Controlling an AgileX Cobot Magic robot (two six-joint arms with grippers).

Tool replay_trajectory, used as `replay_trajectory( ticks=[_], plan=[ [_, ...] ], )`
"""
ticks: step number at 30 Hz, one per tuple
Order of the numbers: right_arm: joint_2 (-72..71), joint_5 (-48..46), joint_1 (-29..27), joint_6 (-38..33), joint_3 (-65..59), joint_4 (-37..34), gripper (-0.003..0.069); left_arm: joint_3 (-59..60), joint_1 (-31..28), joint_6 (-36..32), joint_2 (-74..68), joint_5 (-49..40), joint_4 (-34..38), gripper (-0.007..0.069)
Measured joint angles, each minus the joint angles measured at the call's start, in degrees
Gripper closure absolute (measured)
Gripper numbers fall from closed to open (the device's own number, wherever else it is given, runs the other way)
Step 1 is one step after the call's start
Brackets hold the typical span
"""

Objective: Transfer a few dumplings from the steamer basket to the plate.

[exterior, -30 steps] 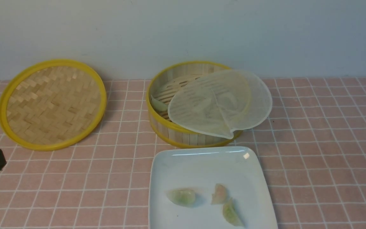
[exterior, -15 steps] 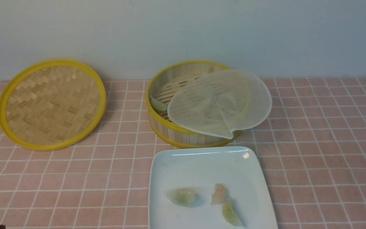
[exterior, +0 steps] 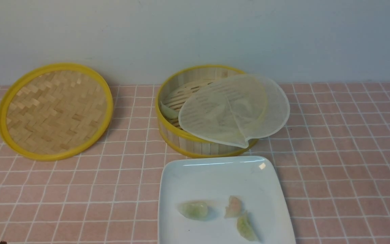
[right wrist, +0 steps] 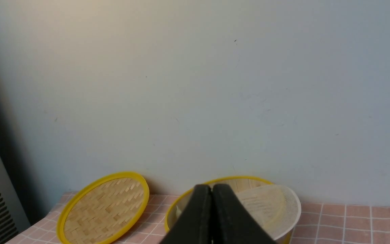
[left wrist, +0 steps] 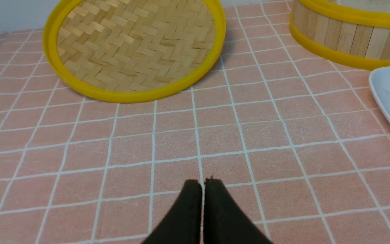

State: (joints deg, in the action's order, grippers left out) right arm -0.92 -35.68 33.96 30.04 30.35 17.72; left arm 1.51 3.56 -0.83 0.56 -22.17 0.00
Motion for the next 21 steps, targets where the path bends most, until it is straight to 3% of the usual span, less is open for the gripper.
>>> replay_trajectory(
  ticks=[14, 21],
  plan=[
    [0.0, 0.06, 0.0, -1.19, 0.0, -1.73, 0.0673, 0.0, 0.0, 0.0, 0.0, 0.0, 0.0, 0.0631],
    [0.06, 2.84, 0.0, -18.74, 0.0, -17.72, 0.0673, 0.0, 0.0, 0.0, 0.0, 0.0, 0.0, 0.0631]
  ],
)
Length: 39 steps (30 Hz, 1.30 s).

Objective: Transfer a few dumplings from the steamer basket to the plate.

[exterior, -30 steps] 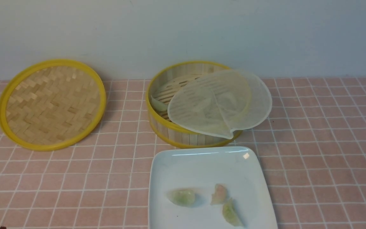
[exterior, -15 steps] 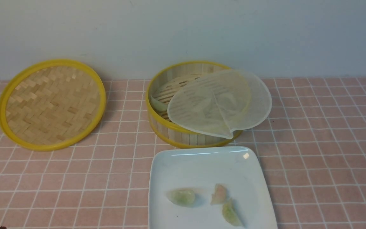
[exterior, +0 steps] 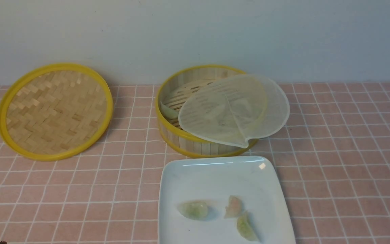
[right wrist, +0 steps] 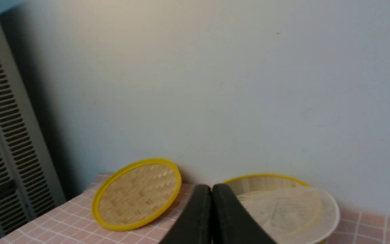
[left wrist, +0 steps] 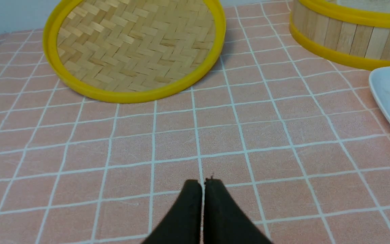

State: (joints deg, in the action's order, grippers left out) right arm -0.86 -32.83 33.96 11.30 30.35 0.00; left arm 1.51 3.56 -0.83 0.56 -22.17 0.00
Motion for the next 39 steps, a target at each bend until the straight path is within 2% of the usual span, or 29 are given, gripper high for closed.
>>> replay_trajectory(
  ticks=[3, 5, 7, 11, 16, 19, 24, 39],
  plan=[
    [0.0, 2.85, 0.0, -7.11, 0.0, -6.13, 0.0673, 0.0, 0.0, 0.0, 0.0, 0.0, 0.0, 0.0631],
    [0.0, 3.62, -0.57, -11.3, -0.26, -7.63, 0.0673, 0.0, 0.0, 0.0, 0.0, 0.0, 0.0, 0.0631],
    [-0.18, 4.3, -3.44, -13.55, -1.03, -7.91, 0.0673, 0.0, 0.0, 0.0, 0.0, 0.0, 0.0, 0.0631],
    [-0.18, 4.84, -16.49, -15.08, -5.31, -7.94, 0.0673, 0.0, 0.0, 0.0, 0.0, 0.04, 0.0, 0.0631],
    [-0.18, 4.91, -29.74, -16.24, -15.09, -6.59, 0.0673, 0.0, 0.0, 0.0, 0.0, 0.04, 0.0, 0.0631],
    [-0.18, 6.55, -33.87, -16.34, -22.17, -6.18, 0.0673, 0.0, 0.0, 0.0, 0.0, 0.04, 0.0, 0.0631],
    [-0.12, 9.92, -35.72, -16.5, -31.43, -5.98, 0.0673, 0.0, 0.0, 0.0, 0.0, 0.11, 0.0, 0.0631],
    [-0.11, 10.13, -35.73, -16.5, -31.48, -5.93, 0.0673, 0.0, 0.0, 0.0, 0.0, 0.05, 0.0, 0.0631]
  ],
)
